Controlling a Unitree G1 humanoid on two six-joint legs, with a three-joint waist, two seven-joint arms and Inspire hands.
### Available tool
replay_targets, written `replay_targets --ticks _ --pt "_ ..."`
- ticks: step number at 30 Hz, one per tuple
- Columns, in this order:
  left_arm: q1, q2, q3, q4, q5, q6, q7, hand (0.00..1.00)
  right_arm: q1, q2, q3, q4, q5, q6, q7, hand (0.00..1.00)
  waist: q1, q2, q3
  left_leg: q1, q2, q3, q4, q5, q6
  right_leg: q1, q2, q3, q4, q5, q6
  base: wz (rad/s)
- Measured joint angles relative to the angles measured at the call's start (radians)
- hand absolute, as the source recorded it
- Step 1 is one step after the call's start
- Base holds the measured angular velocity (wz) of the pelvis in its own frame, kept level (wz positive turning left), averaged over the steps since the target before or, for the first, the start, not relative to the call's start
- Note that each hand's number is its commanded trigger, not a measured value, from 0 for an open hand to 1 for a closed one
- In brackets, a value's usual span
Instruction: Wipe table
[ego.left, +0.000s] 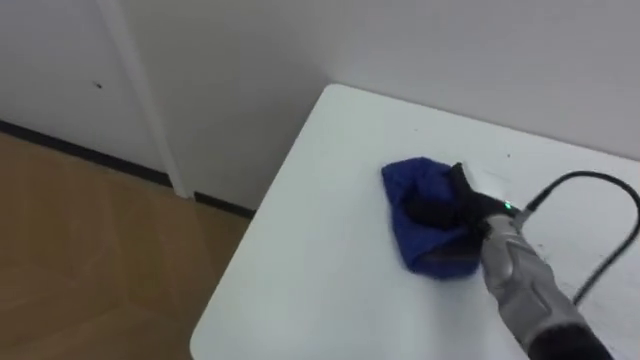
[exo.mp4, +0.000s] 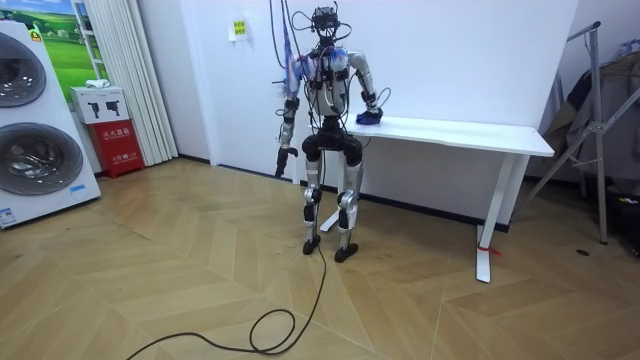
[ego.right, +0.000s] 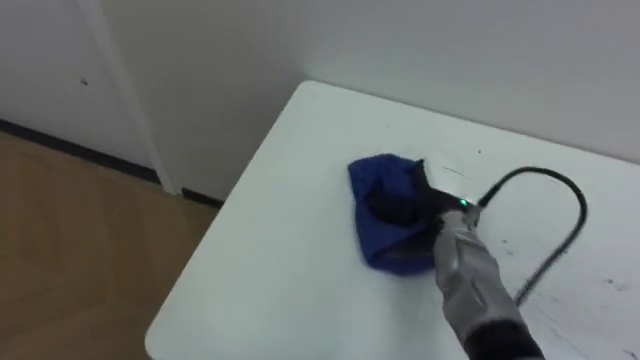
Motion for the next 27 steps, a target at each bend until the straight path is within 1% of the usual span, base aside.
replay_targets --ticks 1,2,3,4,5,6,7,8,9,10,12,14,15,16,17,18,19,20,21,22,23,24,25,26,27 --pt "0.014 0.002 0.037 -0.002 0.033 -0.009 0.004 0.00 0.049 -0.002 -0.033 0.000 0.006 -0.013 -0.060 1.00 0.000 0.001 -0.0007 0.012 -0.001 0.016 -0.004 0.000 0.000 0.007 -0.002 0.010 0.001 0.001 0.001 -0.07" --pt "0.023 0.005 0.055 -0.001 0.045 -0.009 0.007 0.00 0.076 -0.005 -0.048 0.002 0.011 -0.017 -0.087 1.00 -0.003 0.002 -0.0032 0.019 -0.001 0.020 -0.006 -0.001 0.002 0.014 -0.003 0.014 0.001 0.001 0.003 -0.18" --pt "0.040 0.006 0.086 -0.001 0.075 -0.007 0.011 0.00 0.122 -0.016 -0.084 0.015 0.024 -0.033 -0.142 1.00 -0.012 0.011 -0.0131 0.024 0.000 0.027 -0.007 -0.009 0.016 0.017 -0.002 0.020 0.005 0.001 0.003 -0.12" --pt "0.051 0.007 0.097 -0.001 0.099 -0.007 0.017 0.00 0.165 -0.035 -0.118 0.031 0.053 -0.045 -0.193 1.00 -0.022 0.019 -0.0185 0.027 0.001 0.033 -0.007 -0.016 0.029 0.018 -0.002 0.023 0.011 0.001 0.004 -0.05" --pt "0.058 0.006 0.109 -0.005 0.109 -0.007 0.019 0.00 0.184 -0.042 -0.141 0.043 0.060 -0.053 -0.217 1.00 -0.031 0.023 -0.0206 0.028 0.001 0.034 -0.008 -0.019 0.034 0.020 -0.002 0.022 0.014 0.001 0.005 0.04" --pt "0.073 0.005 0.140 -0.022 0.128 -0.007 0.020 0.00 0.229 -0.053 -0.193 0.053 0.063 -0.059 -0.253 1.00 -0.042 0.026 -0.0228 0.032 0.001 0.034 -0.008 -0.023 0.040 0.031 -0.003 0.024 0.013 0.002 0.007 0.00" --pt "0.092 0.005 0.161 -0.043 0.137 -0.007 0.021 0.00 0.268 -0.068 -0.227 0.067 0.080 -0.068 -0.280 1.00 -0.046 0.027 -0.0306 0.036 0.001 0.034 -0.006 -0.025 0.043 0.035 -0.004 0.028 0.014 0.002 0.007 -0.04" --pt "0.098 0.005 0.166 -0.047 0.136 -0.007 0.022 0.00 0.277 -0.075 -0.239 0.082 0.090 -0.072 -0.291 1.00 -0.053 0.027 -0.0324 0.039 0.001 0.035 -0.006 -0.025 0.043 0.037 -0.005 0.029 0.014 0.003 0.008 -0.08" --pt "0.104 0.005 0.170 -0.048 0.136 -0.007 0.023 0.00 0.285 -0.085 -0.265 0.104 0.102 -0.074 -0.299 1.00 -0.069 0.026 -0.0322 0.046 0.000 0.036 -0.006 -0.025 0.043 0.045 -0.006 0.028 0.014 0.005 0.011 -0.05" --pt "0.106 0.004 0.169 -0.048 0.134 -0.008 0.023 0.00 0.287 -0.094 -0.279 0.128 0.123 -0.075 -0.303 1.00 -0.077 0.025 -0.0344 0.052 0.000 0.038 -0.003 -0.026 0.044 0.050 -0.006 0.030 0.015 0.005 0.012 -0.04" --pt "0.097 0.001 0.165 -0.048 0.132 -0.012 0.022 0.00 0.281 -0.096 -0.297 0.146 0.155 -0.075 -0.295 1.00 -0.088 0.021 -0.0339 0.050 0.000 0.038 0.004 -0.026 0.044 0.051 -0.006 0.028 0.016 0.006 0.014 -0.08" --pt "0.094 -0.002 0.151 -0.049 0.117 -0.027 0.021 0.00 0.254 -0.100 -0.294 0.144 0.163 -0.062 -0.268 1.00 -0.089 0.021 -0.0338 0.050 0.000 0.043 0.007 -0.027 0.042 0.048 -0.006 0.028 0.016 0.007 0.015 -0.16" --pt "0.091 -0.001 0.132 -0.055 0.103 -0.029 0.021 0.00 0.226 -0.100 -0.288 0.139 0.164 -0.040 -0.244 1.00 -0.090 0.020 -0.0323 0.048 0.000 0.045 0.010 -0.027 0.042 0.046 -0.006 0.028 0.018 0.007 0.015 -0.12" --pt "0.082 -0.003 0.109 -0.056 0.089 -0.029 0.021 0.00 0.199 -0.100 -0.266 0.128 0.164 -0.006 -0.216 1.00 -0.088 0.021 -0.0301 0.049 0.002 0.052 0.010 -0.026 0.041 0.042 -0.004 0.040 0.021 0.008 0.013 -0.17" --pt "0.080 -0.005 0.093 -0.056 0.083 -0.028 0.021 0.00 0.183 -0.099 -0.252 0.115 0.165 0.021 -0.202 1.00 -0.083 0.024 -0.0300 0.049 0.004 0.062 0.010 -0.026 0.040 0.035 -0.002 0.053 0.024 0.009 0.013 -0.38" --pt "0.068 -0.010 0.064 -0.054 0.068 -0.026 0.019 0.00 0.141 -0.088 -0.224 0.101 0.164 0.069 -0.175 1.00 -0.072 0.026 -0.0246 0.050 0.010 0.082 0.008 -0.025 0.037 0.020 0.002 0.072 0.036 0.012 0.008 -0.63" --pt "0.038 -0.011 0.035 -0.039 0.053 -0.026 0.019 0.00 0.117 -0.079 -0.187 0.045 0.156 0.134 -0.141 1.00 -0.049 0.022 -0.0170 0.047 0.015 0.103 0.003 -0.022 0.032 -0.001 0.007 0.097 0.047 0.016 0.001 -0.68" --pt "0.024 -0.011 0.022 -0.034 0.052 -0.025 0.019 0.00 0.102 -0.070 -0.159 0.010 0.148 0.161 -0.121 1.00 -0.039 0.026 -0.0150 0.044 0.018 0.113 0.001 -0.020 0.030 -0.013 0.010 0.107 0.057 0.018 -0.002 -0.75" --pt "-0.004 -0.013 0.001 -0.027 0.053 -0.019 0.020 0.00 0.070 -0.047 -0.065 -0.080 0.109 0.212 -0.066 1.00 -0.024 0.019 -0.0090 0.029 0.025 0.128 0.000 -0.017 0.022 -0.045 0.014 0.109 0.068 0.025 -0.013 -0.71" --pt "-0.039 -0.017 -0.012 -0.017 0.052 -0.013 0.022 0.00 0.043 -0.035 0.043 -0.199 0.072 0.245 -0.011 1.00 -0.002 0.023 -0.0059 0.019 0.024 0.131 -0.004 -0.012 0.019 -0.068 0.021 0.109 0.072 0.032 -0.023 -0.68" --pt "-0.048 -0.017 -0.021 -0.010 0.054 -0.010 0.022 0.00 0.019 -0.024 0.099 -0.242 0.050 0.249 0.008 1.00 0.010 0.025 0.0009 0.014 0.025 0.131 -0.004 -0.011 0.017 -0.076 0.025 0.109 0.071 0.037 -0.028 -0.45" --pt "-0.075 -0.017 -0.037 -0.007 0.055 -0.001 0.024 0.00 -0.044 0.009 0.194 -0.285 -0.002 0.245 0.040 1.00 0.023 0.021 0.0147 0.007 0.030 0.124 -0.005 -0.007 0.011 -0.081 0.033 0.105 0.064 0.042 -0.035 -0.05" --pt "-0.098 -0.020 -0.051 -0.007 0.055 0.007 0.026 0.00 -0.107 0.051 0.250 -0.288 -0.040 0.227 0.077 1.00 0.027 0.011 0.0190 -0.005 0.034 0.114 -0.004 -0.003 0.005 -0.087 0.039 0.101 0.060 0.040 -0.039 0.13" --pt "-0.105 -0.026 -0.061 -0.010 0.056 0.009 0.027 0.00 -0.132 0.068 0.268 -0.285 -0.049 0.218 0.093 1.00 0.038 0.009 0.0186 -0.009 0.034 0.107 -0.005 -0.001 0.004 -0.088 0.041 0.099 0.052 0.040 -0.040 0.41" --pt "-0.107 -0.040 -0.075 -0.025 0.053 0.011 0.028 0.00 -0.168 0.094 0.281 -0.274 -0.057 0.204 0.119 1.00 0.057 0.008 0.0171 -0.016 0.034 0.092 -0.004 0.002 0.007 -0.084 0.043 0.078 0.033 0.040 -0.040 0.60"
